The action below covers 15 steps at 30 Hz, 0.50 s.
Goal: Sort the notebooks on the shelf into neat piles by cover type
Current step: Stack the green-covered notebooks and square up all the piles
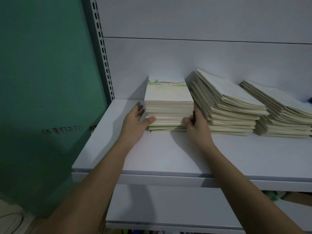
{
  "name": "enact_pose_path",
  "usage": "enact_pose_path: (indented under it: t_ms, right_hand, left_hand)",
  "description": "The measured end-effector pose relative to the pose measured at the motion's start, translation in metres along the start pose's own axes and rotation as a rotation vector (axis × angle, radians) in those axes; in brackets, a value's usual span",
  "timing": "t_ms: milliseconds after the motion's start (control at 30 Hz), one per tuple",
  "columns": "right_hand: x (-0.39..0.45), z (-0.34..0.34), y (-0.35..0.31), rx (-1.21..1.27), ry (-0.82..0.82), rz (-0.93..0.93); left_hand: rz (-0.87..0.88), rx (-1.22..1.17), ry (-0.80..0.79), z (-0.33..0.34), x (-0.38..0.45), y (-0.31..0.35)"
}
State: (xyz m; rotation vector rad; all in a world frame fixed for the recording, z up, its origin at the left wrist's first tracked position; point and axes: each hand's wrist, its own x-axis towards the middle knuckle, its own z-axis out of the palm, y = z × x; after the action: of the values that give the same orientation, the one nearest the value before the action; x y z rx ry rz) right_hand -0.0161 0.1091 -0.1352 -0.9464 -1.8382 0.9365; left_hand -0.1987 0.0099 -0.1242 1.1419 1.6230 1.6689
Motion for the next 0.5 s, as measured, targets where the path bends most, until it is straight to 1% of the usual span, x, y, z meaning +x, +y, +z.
enact_pose_path:
  t_ms: [67, 133, 333, 500]
  right_hand:
    - [-0.0004, -0.0006, 0.0003, -0.002, -0.004, -0.002]
    - [-0.0003, -0.0007, 0.0010, 0.012, -0.015, 0.005]
    - [-0.0022, -0.0029, 0.0021, 0.110, -0.031, -0.001]
    - [0.0004, -0.0003, 0.0020, 0.084, -0.024, -0.040]
  left_hand:
    - [-0.037, -0.048, 0.018, -0.0006, -0.0022, 0.0006]
    - [-0.023, -0.067, 0.023, 0.0019, -0.0032, 0.0009]
    - [0.005, -0.059, 0.013, 0.0034, -0.0003, -0.0019]
    - [0.024, -0.008, 0.001, 0.0039, 0.0034, -0.0032]
